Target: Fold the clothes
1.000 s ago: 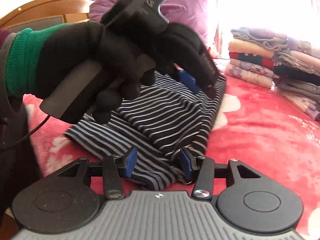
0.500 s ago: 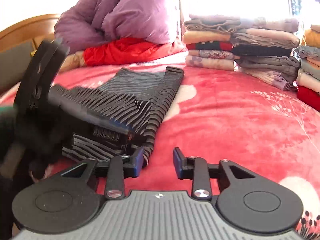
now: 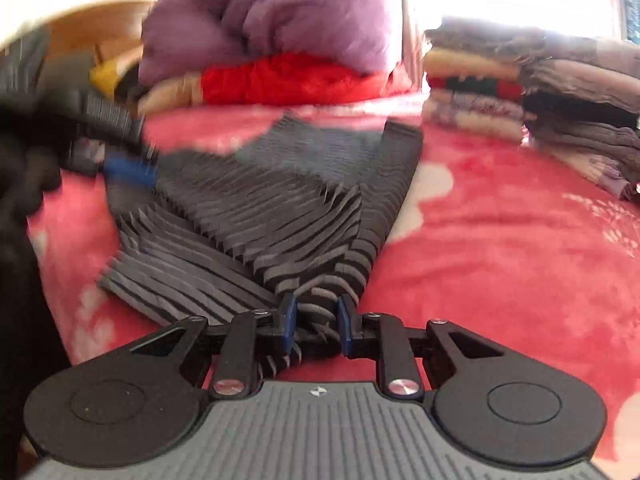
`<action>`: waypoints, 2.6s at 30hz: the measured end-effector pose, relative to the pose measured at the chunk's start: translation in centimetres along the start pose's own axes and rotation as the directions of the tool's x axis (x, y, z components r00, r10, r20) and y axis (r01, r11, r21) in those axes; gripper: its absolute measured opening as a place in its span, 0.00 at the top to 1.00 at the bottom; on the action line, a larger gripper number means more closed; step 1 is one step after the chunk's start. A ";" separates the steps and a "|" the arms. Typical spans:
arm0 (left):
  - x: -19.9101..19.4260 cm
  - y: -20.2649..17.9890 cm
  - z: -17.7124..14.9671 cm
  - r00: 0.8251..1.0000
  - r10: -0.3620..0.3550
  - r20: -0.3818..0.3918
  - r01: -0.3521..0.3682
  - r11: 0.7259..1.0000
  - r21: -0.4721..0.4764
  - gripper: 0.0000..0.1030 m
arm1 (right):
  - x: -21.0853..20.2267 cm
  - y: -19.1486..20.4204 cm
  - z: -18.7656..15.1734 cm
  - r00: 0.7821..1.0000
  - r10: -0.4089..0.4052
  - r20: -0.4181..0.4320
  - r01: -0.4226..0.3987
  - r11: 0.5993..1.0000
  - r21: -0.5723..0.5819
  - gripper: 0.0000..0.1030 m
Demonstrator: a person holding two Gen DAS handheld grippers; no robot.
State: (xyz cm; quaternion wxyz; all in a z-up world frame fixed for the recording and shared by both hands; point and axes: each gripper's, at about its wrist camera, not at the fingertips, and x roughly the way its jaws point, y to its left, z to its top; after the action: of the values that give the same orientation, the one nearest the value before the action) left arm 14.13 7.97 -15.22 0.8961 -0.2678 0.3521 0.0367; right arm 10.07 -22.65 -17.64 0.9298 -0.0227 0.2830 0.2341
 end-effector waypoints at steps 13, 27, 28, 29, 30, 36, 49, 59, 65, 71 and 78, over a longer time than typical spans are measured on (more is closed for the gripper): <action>0.3 4.9 1.7 0.998 -0.015 0.061 0.028 0.972 -0.233 0.61 | -2.4 -6.3 -1.6 0.995 -0.085 0.057 0.060 0.939 0.339 0.77; 3.7 5.5 3.1 0.996 0.009 0.085 0.009 0.978 -0.209 0.95 | -0.9 1.1 -1.1 0.996 -0.074 0.054 0.079 0.992 -0.100 0.54; 3.4 5.6 3.2 0.995 0.007 0.097 0.013 0.977 -0.212 0.97 | -0.9 1.5 -1.2 0.994 -0.085 0.066 0.093 0.987 -0.128 0.53; 2.9 5.6 3.4 0.993 -0.004 0.117 0.030 0.975 -0.219 0.97 | -0.9 1.8 -1.3 0.994 -0.087 0.073 0.097 0.984 -0.149 0.51; 2.4 5.7 3.7 0.989 -0.021 0.144 0.052 0.974 -0.221 0.97 | -1.0 2.1 -1.4 0.993 -0.084 0.079 0.096 0.981 -0.170 0.51; 1.8 5.8 3.9 0.982 0.002 0.187 0.035 0.981 -0.193 0.97 | -0.9 4.0 -1.3 0.987 -0.031 0.158 0.073 0.961 -0.267 0.34; -0.6 4.3 4.8 0.966 -0.119 0.228 0.163 0.969 -0.185 0.98 | 0.4 3.0 0.7 0.997 0.050 0.053 -0.036 0.970 -0.239 0.33; -0.7 -1.4 7.9 0.939 -0.241 0.245 0.278 0.951 -0.132 0.98 | 3.3 3.5 1.4 0.994 0.112 -0.004 -0.106 0.930 -0.353 0.33; 2.0 -6.6 10.4 0.933 -0.287 0.219 0.311 0.947 -0.083 0.98 | 3.4 3.2 1.3 0.989 0.138 -0.048 -0.147 0.934 -0.325 0.47; 6.1 -11.5 12.0 0.939 -0.296 0.177 0.306 0.951 -0.031 0.98 | 3.4 2.3 1.2 0.988 0.138 -0.063 -0.150 0.950 -0.272 0.54; 11.3 -16.3 11.1 0.960 -0.260 0.108 0.256 0.965 0.054 0.98 | 3.4 0.9 1.5 0.981 0.181 -0.065 -0.189 0.970 -0.150 0.53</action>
State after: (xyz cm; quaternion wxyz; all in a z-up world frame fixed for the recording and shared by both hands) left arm 33.54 -1.75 -8.43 0.9169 -0.2912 0.2631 -0.0721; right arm 12.86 -20.14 -18.12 0.8918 -0.0749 0.2884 0.3405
